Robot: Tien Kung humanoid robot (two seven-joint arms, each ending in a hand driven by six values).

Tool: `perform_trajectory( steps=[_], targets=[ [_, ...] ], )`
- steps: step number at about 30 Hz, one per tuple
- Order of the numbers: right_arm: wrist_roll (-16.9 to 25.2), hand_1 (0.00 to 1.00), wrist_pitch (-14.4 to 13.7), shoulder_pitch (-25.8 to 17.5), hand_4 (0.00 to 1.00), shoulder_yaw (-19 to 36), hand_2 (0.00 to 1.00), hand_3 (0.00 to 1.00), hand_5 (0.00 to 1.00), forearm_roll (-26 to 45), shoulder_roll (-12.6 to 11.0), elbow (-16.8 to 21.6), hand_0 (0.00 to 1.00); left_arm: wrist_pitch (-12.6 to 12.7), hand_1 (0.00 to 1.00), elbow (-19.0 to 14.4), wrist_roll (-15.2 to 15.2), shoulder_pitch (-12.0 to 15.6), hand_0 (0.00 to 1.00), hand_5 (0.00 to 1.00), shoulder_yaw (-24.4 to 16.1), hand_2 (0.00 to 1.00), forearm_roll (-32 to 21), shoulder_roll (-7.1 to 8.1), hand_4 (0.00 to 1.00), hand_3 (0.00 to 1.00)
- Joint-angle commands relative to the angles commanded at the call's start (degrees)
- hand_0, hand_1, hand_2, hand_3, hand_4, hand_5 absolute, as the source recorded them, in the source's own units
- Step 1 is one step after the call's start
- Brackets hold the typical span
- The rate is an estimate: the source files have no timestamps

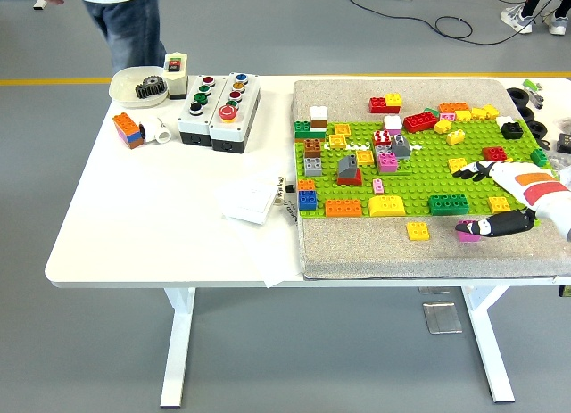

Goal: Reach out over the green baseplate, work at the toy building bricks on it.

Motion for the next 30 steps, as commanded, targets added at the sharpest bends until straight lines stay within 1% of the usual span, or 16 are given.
perform_trajectory(
  steps=[4, 11, 12, 13, 17, 18, 24, 25, 30],
  targets=[
    [-0.32, 0.649, 0.68, 0.33, 0.998, -1.04, 0.696, 0.745, 0.353, -2.63, -0.07, 0.00, 0.670, 0.00, 0.888, -0.01, -0.04, 0.02, 0.861, 0.653, 0.05, 0.882, -0.08, 0.00, 0.736, 0.744],
    [-0.62, 0.646, 1.48, 1.66, 0.998, -2.90, 0.690, 0.735, 0.345, -4.70, 0.07, -1.21, 0.657, 0.01, 0.889, -0.03, -0.04, 0.02, 0.861, 0.653, 0.04, 0.882, -0.02, 0.01, 0.736, 0.742],
    [-0.66, 0.646, 1.48, 1.86, 0.998, -3.20, 0.690, 0.735, 0.345, -4.81, 0.11, -1.49, 0.657, 0.01, 0.889, -0.03, -0.04, 0.02, 0.861, 0.653, 0.04, 0.882, -0.02, 0.01, 0.736, 0.742],
    [-0.71, 0.631, 1.44, 2.03, 0.998, -3.47, 0.677, 0.719, 0.322, -4.88, 0.14, -1.77, 0.644, 0.01, 0.888, -0.03, -0.04, 0.01, 0.860, 0.653, 0.05, 0.881, -0.03, 0.02, 0.736, 0.744],
    [-0.88, 0.631, 1.21, 2.47, 0.998, -4.06, 0.677, 0.719, 0.322, -5.16, 0.34, -2.77, 0.644, 0.01, 0.888, -0.04, -0.04, 0.01, 0.860, 0.653, 0.05, 0.881, -0.03, 0.02, 0.736, 0.744],
    [-0.93, 0.618, 1.14, 2.57, 0.997, -4.17, 0.667, 0.657, 0.310, -5.27, 0.41, -3.04, 0.620, 0.02, 0.888, -0.04, -0.04, 0.01, 0.860, 0.654, 0.05, 0.881, -0.03, 0.03, 0.736, 0.744],
    [-1.15, 0.618, 0.27, 3.06, 0.997, -4.52, 0.667, 0.657, 0.310, -5.28, 1.19, -5.46, 0.620, 0.03, 0.888, -0.05, -0.06, -0.03, 0.860, 0.654, 0.09, 0.881, -0.07, 0.06, 0.736, 0.744],
    [-1.16, 0.610, 0.20, 3.09, 0.950, -4.55, 0.649, 0.612, 0.296, -5.22, 1.23, -5.70, 0.602, 0.03, 0.888, -0.05, -0.06, -0.03, 0.861, 0.654, 0.10, 0.881, -0.07, 0.06, 0.736, 0.744],
    [-1.18, 0.610, 0.19, 3.41, 0.950, -4.94, 0.649, 0.612, 0.296, -5.17, 1.42, -6.80, 0.602, 0.04, 0.888, -0.06, -0.05, -0.05, 0.861, 0.654, 0.09, 0.881, -0.06, 0.06, 0.736, 0.744]
  ],
)
